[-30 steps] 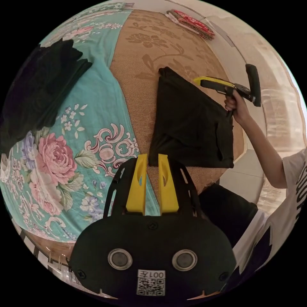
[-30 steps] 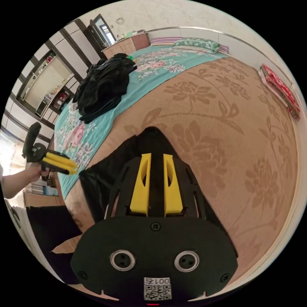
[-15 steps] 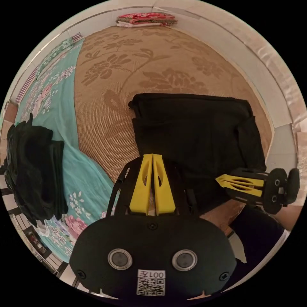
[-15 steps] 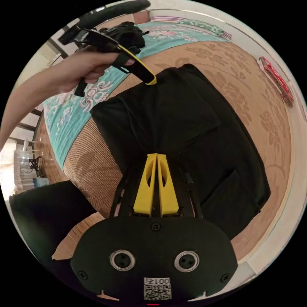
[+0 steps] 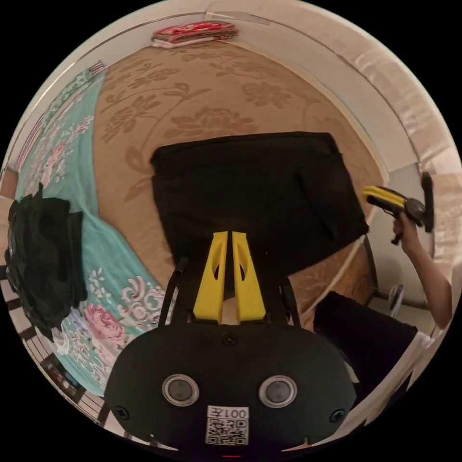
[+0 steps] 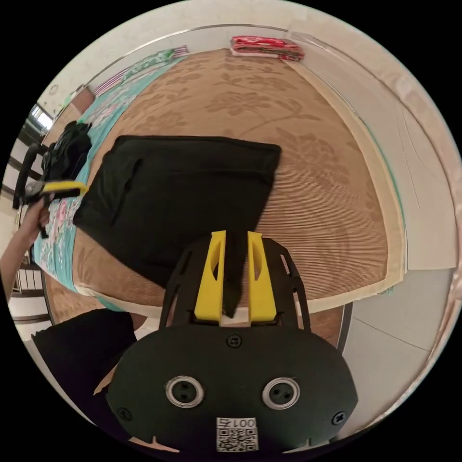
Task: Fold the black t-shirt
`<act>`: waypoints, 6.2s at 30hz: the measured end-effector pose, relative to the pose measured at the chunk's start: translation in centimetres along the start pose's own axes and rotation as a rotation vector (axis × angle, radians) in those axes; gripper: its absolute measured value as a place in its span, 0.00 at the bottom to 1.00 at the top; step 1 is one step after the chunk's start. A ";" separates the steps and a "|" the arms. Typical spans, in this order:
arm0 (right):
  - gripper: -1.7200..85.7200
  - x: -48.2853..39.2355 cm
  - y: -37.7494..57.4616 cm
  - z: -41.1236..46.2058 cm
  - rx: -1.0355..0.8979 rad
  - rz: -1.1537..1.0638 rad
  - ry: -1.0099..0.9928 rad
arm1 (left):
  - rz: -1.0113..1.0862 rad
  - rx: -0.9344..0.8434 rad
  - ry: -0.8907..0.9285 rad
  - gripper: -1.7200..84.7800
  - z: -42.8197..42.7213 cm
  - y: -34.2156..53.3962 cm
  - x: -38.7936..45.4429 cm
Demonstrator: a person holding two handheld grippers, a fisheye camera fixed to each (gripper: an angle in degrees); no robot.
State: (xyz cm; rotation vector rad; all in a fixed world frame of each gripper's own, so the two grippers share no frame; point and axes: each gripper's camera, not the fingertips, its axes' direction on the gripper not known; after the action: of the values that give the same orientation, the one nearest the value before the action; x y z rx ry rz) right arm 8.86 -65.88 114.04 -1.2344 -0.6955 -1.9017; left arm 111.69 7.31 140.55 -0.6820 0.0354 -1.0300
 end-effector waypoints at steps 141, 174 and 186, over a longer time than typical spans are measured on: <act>0.02 17.4 -11.3 -20.7 0.358 -0.139 -0.893 | -0.204 0.589 0.593 0.00 -7.6 2.7 -35.3; 0.02 26.3 -4.3 -23.2 -0.302 -0.296 -0.505 | -0.364 -0.012 0.767 0.00 21.3 -13.3 -9.4; 0.02 38.0 -10.5 -29.7 -0.349 -0.396 -0.085 | -0.144 0.048 0.912 0.01 25.7 -35.2 11.2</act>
State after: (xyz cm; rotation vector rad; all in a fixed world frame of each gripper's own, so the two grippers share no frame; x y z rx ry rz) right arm -24.53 -93.89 137.11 -1.4824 -0.7127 -2.3833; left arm 98.95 -0.25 183.05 -0.1247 0.7583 -1.4046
